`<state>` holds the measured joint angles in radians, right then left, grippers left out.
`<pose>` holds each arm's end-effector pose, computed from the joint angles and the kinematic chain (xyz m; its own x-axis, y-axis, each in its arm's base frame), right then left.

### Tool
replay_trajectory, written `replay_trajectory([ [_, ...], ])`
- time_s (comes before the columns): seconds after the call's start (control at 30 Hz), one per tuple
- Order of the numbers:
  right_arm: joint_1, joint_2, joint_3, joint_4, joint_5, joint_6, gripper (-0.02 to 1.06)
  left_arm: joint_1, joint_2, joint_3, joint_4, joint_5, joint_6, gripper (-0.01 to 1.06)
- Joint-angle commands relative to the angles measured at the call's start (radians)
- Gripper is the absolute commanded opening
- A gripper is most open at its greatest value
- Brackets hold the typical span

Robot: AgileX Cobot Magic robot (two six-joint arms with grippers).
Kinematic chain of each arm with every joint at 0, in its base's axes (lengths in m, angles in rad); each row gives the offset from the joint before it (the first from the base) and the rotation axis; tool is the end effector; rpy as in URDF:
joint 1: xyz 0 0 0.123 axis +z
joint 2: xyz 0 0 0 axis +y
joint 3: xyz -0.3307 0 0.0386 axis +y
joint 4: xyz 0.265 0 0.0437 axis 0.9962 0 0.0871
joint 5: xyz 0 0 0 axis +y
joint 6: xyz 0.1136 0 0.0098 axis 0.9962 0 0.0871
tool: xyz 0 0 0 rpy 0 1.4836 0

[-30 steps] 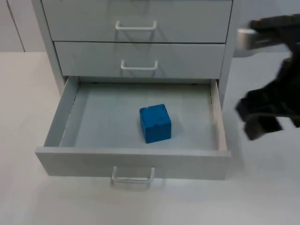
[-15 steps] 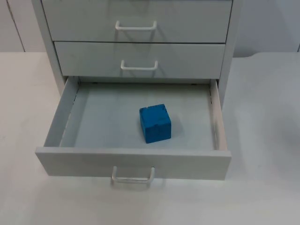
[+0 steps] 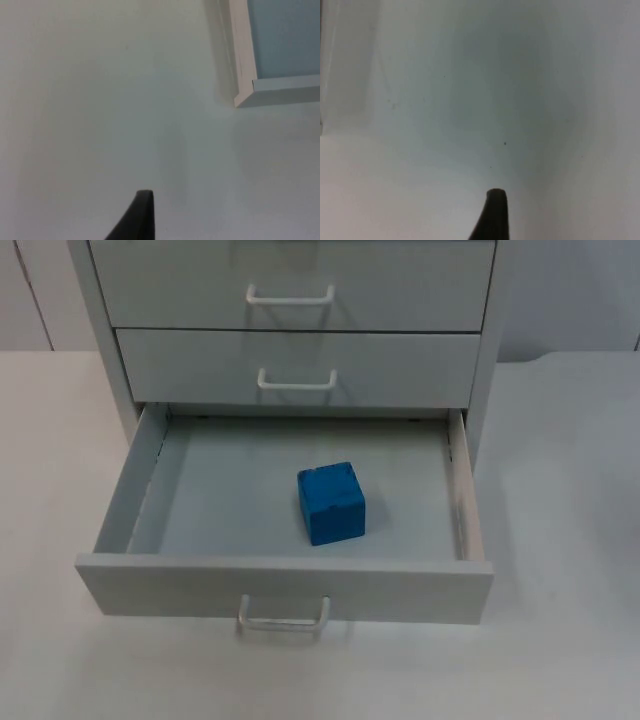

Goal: Open the drawer with the left hand, place the block into the drawer with the right hand, then close the drawer with the left hand.

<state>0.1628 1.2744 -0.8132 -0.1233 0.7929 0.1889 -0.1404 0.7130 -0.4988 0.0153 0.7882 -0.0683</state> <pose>0.2404 0.0294 0.2674 -0.9141 -0.0472 -0.4026 -0.0341 0.9986 -0.0396 0.1118 -0.0146 0.2644 -0.7912 0.0538 -0.6092 0.0880 0.9958 -0.0265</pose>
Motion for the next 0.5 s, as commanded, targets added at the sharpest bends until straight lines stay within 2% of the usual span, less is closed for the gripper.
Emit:
replay_trajectory([
  [0.0, -0.005, -0.011, 0.005, -0.003, 0.015, -0.005, 0.70, 0.003, -0.004, 0.004, 0.004, 0.008, 0.008, 1.05],
  [0.47, -0.005, -0.016, 0.005, -0.009, 0.049, -0.002, 0.70, 0.003, 0.006, 0.004, -0.015, 0.008, 0.011, 1.04],
])
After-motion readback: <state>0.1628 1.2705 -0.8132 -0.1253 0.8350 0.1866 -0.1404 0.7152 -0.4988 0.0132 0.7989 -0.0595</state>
